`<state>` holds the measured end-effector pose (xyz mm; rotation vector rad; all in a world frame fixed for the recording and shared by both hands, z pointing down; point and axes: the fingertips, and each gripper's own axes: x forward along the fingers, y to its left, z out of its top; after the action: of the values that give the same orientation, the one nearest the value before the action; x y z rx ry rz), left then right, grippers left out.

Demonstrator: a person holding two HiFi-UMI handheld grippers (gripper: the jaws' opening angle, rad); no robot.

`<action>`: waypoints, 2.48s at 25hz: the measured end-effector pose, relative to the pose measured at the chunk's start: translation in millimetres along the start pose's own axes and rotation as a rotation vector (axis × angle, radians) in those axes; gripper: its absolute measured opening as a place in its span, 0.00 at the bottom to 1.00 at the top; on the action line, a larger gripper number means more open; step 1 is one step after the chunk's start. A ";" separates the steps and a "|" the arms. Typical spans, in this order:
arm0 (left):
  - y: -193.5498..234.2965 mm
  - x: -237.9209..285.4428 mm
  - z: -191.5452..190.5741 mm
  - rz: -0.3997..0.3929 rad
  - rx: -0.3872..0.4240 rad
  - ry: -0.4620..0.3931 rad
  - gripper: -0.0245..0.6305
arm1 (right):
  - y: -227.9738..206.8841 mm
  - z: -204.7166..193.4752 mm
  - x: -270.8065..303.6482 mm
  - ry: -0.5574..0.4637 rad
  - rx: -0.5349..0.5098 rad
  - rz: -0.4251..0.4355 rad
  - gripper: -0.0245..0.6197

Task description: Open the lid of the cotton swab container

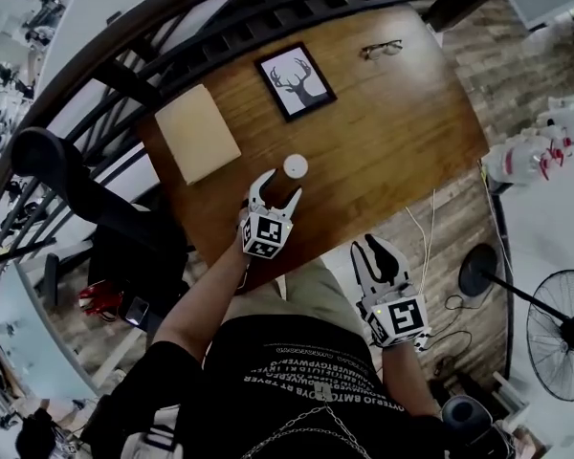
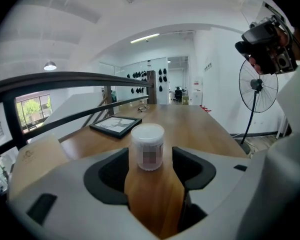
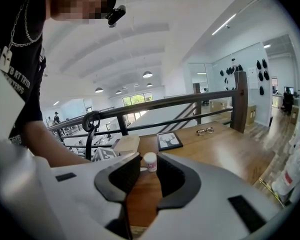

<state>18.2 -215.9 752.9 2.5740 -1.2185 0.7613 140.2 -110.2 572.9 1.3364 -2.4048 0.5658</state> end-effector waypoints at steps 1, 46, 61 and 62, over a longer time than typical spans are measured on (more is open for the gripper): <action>1.3 4.0 -2.3 0.001 0.001 0.008 0.46 | 0.6 -2.5 2.0 0.005 0.005 0.007 0.20; 25.4 -44.2 -5.6 0.022 -0.109 0.083 0.45 | 29.6 12.5 -10.9 -0.034 -0.004 -0.024 0.19; 16.1 -175.0 95.5 -0.061 0.099 -0.016 0.46 | 67.7 87.7 -6.4 -0.184 -0.013 -0.030 0.17; 16.0 -182.1 105.2 -0.080 0.109 -0.015 0.46 | 70.1 93.6 -5.5 -0.192 -0.021 -0.029 0.17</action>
<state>-51.8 -144.9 567.0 2.7026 -1.0992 0.8139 74.2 -118.5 476.6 1.4753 -2.5286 0.4207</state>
